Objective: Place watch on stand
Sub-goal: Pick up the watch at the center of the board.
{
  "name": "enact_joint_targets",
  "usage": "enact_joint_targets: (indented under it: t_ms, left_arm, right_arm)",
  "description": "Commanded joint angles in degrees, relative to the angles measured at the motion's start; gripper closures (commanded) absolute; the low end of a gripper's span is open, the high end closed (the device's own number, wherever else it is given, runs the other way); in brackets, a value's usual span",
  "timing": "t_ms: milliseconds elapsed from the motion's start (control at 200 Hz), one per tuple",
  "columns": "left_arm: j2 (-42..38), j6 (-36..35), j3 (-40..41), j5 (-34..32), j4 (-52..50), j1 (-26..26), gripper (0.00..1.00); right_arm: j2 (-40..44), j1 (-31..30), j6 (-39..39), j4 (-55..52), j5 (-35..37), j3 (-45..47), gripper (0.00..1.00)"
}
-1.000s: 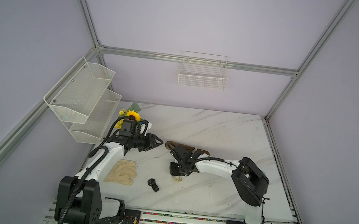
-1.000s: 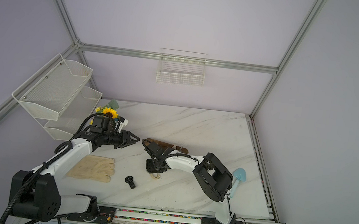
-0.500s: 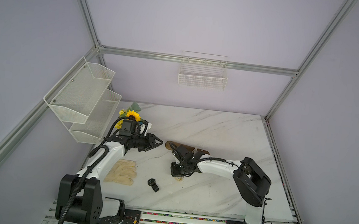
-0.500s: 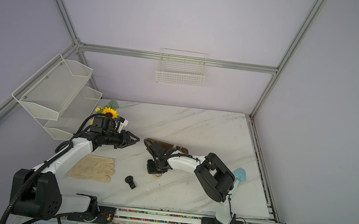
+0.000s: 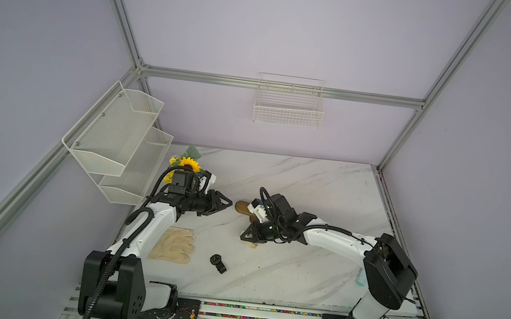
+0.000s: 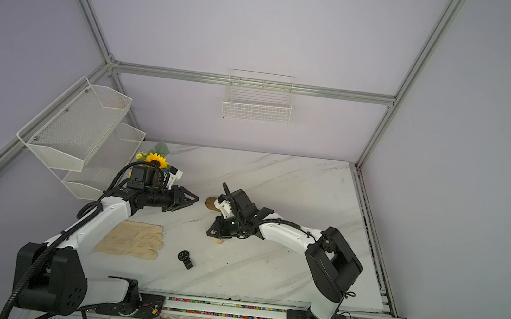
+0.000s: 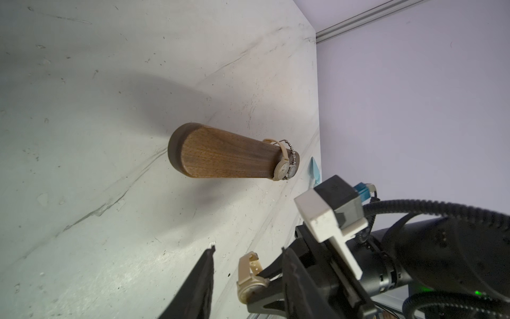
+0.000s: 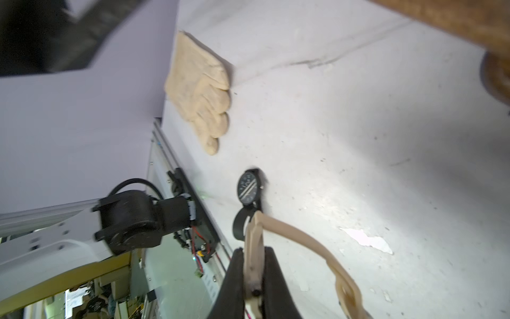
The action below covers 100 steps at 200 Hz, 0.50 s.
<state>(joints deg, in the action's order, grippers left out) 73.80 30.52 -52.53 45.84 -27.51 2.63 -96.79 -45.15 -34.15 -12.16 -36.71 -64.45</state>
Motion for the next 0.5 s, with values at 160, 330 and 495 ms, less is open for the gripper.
enact_joint_targets:
  t_ms: [160,330,495]
  left_arm:
    - [-5.39,-1.11,-0.96,8.2,5.08,-0.26,0.57]
    - [-7.08,0.33,0.21,10.78,8.17,0.82,0.52]
    - [-7.3,7.08,1.8,15.11,17.32,5.21,0.49]
  right_arm:
    - [4.02,6.55,4.26,7.69,-22.73,1.13,0.89]
    - [5.29,8.39,4.14,10.24,-27.0,1.0,0.89]
    - [6.52,9.49,5.76,10.44,-26.21,0.53,0.89]
